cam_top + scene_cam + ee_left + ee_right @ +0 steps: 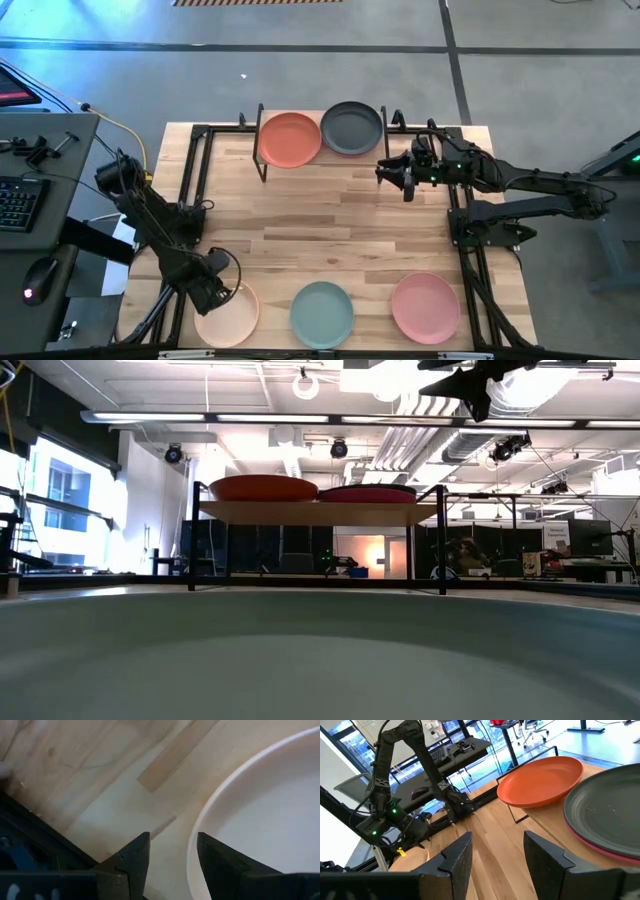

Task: Place and stack plates onto a shelf
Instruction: Stack the light orange plate on top of the orange plate on the shelf

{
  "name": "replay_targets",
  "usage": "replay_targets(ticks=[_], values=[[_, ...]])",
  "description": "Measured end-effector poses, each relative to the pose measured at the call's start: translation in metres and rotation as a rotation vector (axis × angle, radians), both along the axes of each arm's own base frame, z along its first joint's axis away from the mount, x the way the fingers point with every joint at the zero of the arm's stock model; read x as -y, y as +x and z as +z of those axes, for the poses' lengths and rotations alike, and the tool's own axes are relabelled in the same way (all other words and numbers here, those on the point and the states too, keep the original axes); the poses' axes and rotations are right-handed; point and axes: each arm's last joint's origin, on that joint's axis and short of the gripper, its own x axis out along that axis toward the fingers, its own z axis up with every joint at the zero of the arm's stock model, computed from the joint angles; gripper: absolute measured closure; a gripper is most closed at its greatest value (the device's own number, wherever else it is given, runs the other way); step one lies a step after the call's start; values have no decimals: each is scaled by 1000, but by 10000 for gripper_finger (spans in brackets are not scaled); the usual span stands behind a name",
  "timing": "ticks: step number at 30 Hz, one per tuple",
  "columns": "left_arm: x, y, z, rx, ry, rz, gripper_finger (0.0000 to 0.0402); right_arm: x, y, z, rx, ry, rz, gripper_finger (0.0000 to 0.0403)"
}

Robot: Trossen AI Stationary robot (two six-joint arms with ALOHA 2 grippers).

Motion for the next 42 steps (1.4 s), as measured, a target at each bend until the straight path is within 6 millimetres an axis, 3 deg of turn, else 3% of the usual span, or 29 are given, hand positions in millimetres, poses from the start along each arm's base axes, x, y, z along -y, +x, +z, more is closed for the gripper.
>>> replay_targets(ticks=[15,21,28,32,39,42], values=[[6,4,-8,56,-110,-58,248,0,0,0,-2,-16,-6,245],[-5,-2,-16,-21,-50,-8,248,1,0,0,-2,-14,-19,245],[-6,-2,-16,1,-31,-70,250,1,0,0,-1,-13,-19,245],[-6,-2,-16,2,-30,-75,282,1,0,0,-1,-13,-19,245],[-7,-3,-19,-1,-32,-49,385,1,0,0,-1,-14,-18,245],[-7,-3,-18,4,-39,-35,393,1,0,0,-1,-13,-18,245]])
